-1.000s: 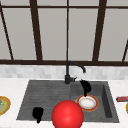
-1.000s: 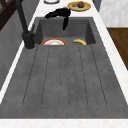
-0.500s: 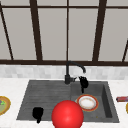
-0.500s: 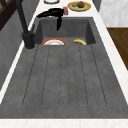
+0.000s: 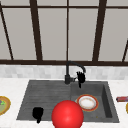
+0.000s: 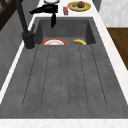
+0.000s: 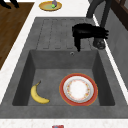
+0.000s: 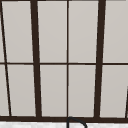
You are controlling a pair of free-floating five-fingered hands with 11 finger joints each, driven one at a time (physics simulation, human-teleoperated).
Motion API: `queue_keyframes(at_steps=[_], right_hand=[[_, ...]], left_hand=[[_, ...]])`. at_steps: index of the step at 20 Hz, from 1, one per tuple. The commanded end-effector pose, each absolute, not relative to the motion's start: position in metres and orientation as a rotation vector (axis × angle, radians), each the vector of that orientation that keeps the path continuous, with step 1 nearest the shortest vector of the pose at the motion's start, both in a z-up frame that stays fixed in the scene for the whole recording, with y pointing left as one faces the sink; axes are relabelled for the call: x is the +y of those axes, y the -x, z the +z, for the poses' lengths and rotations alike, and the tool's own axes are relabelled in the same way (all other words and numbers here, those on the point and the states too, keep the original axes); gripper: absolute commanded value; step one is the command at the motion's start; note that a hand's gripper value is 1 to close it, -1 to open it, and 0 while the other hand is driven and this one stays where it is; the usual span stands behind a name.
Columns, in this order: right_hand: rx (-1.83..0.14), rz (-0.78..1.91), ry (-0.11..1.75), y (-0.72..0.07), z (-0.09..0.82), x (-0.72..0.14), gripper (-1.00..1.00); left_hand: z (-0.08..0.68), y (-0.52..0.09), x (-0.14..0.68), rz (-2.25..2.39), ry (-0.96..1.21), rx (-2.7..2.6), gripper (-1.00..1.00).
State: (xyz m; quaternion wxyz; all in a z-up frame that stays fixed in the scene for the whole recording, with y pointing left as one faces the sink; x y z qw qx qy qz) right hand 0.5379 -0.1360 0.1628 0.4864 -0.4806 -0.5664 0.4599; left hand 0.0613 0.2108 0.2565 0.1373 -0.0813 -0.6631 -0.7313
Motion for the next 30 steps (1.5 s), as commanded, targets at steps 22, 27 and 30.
queue_keyframes(at_steps=[22, 27, 30], right_hand=[[-1.143, 1.201, 1.016, -0.607, 0.126, -0.081, 1.00], [-1.316, 1.150, 0.975, -0.609, 0.117, -0.103, 1.00], [-1.407, 1.001, 0.878, -0.614, 0.111, -0.117, 1.00]], left_hand=[[0.257, -0.061, 0.211, -2.116, 0.235, -1.919, 0.00], [0.257, -0.061, 0.211, -2.116, 0.235, -1.919, 0.00], [0.257, -0.061, 0.211, -2.116, 0.235, -1.919, 0.00]])
